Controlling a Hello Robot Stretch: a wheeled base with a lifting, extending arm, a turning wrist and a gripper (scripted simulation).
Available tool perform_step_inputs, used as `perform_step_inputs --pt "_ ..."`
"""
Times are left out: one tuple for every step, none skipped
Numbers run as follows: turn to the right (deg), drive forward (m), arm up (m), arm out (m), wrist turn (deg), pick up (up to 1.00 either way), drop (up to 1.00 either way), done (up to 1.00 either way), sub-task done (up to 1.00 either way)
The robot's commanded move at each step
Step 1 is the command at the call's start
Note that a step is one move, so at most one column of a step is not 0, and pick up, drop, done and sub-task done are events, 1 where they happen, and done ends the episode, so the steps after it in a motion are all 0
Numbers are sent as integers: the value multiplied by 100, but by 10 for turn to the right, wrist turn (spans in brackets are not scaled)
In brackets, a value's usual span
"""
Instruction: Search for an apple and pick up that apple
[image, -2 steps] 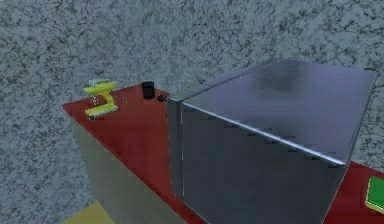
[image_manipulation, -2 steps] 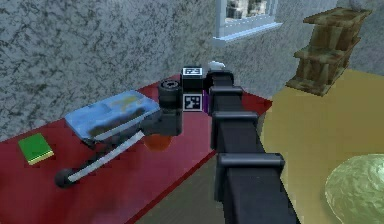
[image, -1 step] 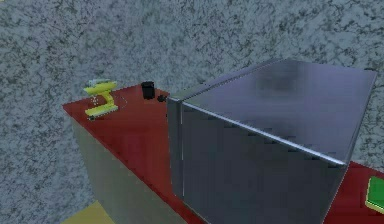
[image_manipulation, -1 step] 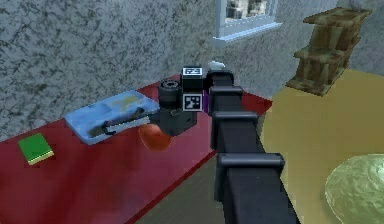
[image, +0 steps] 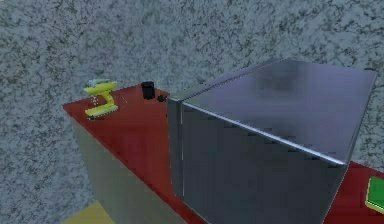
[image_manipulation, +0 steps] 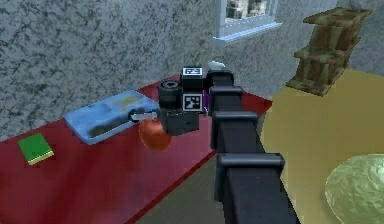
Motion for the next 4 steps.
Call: perform_step_inputs --pt "0 0 -10 0 0 0 0 0 0" --pt "0 0 0 0 0 100 0 0 0" --pt "0 0 10 0 0 0 0 0 0" --pt "0 0 0 0 0 0 0 100 0"
